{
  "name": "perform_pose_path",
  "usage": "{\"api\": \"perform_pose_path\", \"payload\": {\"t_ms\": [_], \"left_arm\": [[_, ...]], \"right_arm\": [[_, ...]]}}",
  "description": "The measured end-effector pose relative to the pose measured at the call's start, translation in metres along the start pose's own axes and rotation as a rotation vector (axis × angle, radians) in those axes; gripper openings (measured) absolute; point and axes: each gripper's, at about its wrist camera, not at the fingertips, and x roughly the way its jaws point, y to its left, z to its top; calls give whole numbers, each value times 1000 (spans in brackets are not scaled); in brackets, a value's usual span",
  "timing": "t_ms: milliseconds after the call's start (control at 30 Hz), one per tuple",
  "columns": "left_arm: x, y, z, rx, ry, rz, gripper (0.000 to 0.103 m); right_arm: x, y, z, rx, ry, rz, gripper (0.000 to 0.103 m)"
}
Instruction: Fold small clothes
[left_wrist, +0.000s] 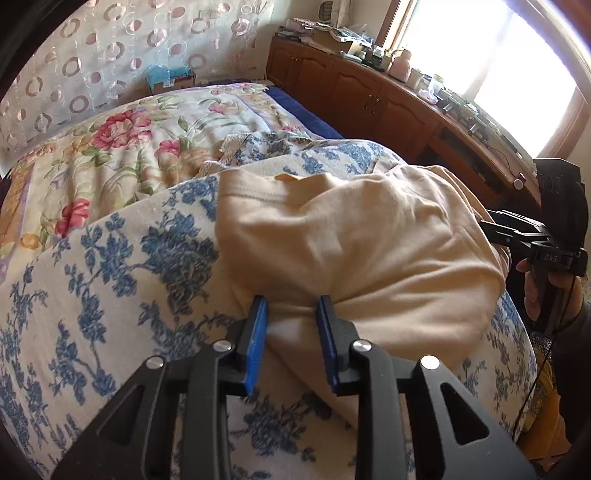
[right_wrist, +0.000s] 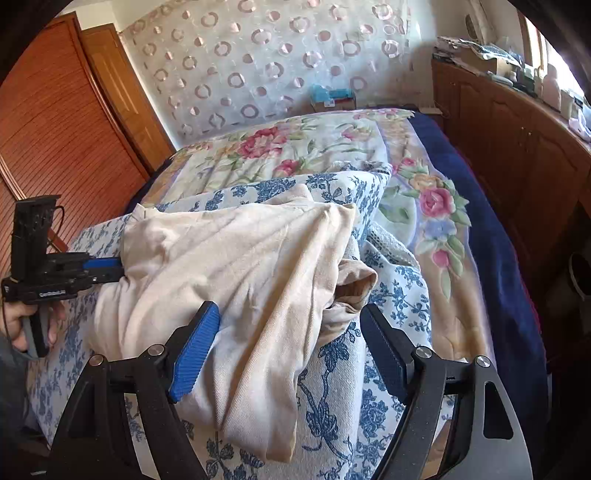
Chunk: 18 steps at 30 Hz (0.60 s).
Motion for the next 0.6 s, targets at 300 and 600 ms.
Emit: {"api": "perform_pose_path", "payload": {"t_ms": [300,600], "left_arm": [[5,-5,0,11,-1,56,39],[15,-13,9,6,-7,94,41]], "right_arm": [[10,1,-1,-17,20,7,80],[19,6,-2,-31,44,31,68]]}}
